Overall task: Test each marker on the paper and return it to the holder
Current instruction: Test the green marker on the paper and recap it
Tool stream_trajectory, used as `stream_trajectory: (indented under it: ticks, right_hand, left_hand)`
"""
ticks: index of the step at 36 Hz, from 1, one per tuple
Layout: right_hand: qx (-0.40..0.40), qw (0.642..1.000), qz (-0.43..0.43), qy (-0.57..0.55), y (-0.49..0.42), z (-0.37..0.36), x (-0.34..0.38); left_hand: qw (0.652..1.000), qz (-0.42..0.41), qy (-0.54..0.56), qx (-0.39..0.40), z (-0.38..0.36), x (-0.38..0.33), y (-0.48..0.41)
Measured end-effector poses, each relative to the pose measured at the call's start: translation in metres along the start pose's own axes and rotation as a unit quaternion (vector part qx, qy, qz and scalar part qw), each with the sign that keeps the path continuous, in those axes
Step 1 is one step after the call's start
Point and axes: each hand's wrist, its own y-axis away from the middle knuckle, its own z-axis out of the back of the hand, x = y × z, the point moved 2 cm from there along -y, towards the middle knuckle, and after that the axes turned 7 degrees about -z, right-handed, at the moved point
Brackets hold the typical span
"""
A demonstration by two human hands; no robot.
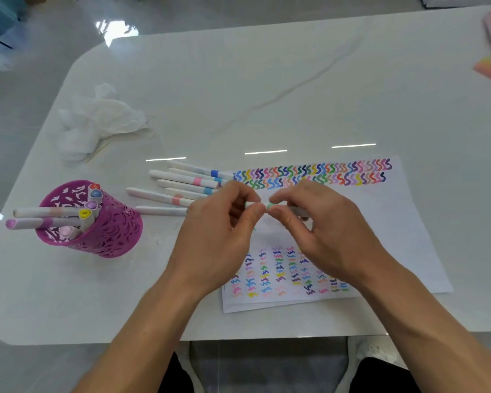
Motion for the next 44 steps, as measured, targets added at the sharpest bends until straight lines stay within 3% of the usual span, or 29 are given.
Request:
stream_trajectory:
  ticks: [5, 9, 25, 30, 33, 38, 44]
  right_hand:
    - [0.067, 0.996, -0.009, 0.058, 0.000, -0.001, -0.002]
    - [0.096, 0.992, -0.035, 0.070, 0.001, -0.004, -0.004]
    - [0.060, 0.996, -0.035, 0.059, -0.002, -0.006, -0.008]
    - [0.055, 0.993, -0.075, 0.079, -0.005, -0.003, -0.014]
    - [0.058, 0.992, -0.105, 0.031, -0.007, 0.000, -0.016]
    - [0.046, 0.979, -0.117, -0.160, -0.009, -0.002, -0.019]
    - [0.039, 0.935, -0.128, -0.329, -0.016, -0.005, -0.009]
  left_hand:
    - [0.985, -0.039, -0.140, 0.095, -0.006, -0.002, 0.001]
    - [0.980, -0.046, -0.152, 0.121, -0.009, -0.002, 0.000]
    - [0.987, -0.069, -0.139, 0.051, -0.008, -0.002, -0.003]
    - [0.988, -0.063, -0.143, -0.003, 0.000, 0.002, -0.004]
    - [0.986, -0.028, -0.162, -0.019, 0.005, 0.004, -0.006]
    - [0.986, 0.001, -0.169, -0.014, 0.008, 0.007, -0.004]
    - [0.983, 0.021, -0.179, 0.041, 0.006, 0.013, 0.001]
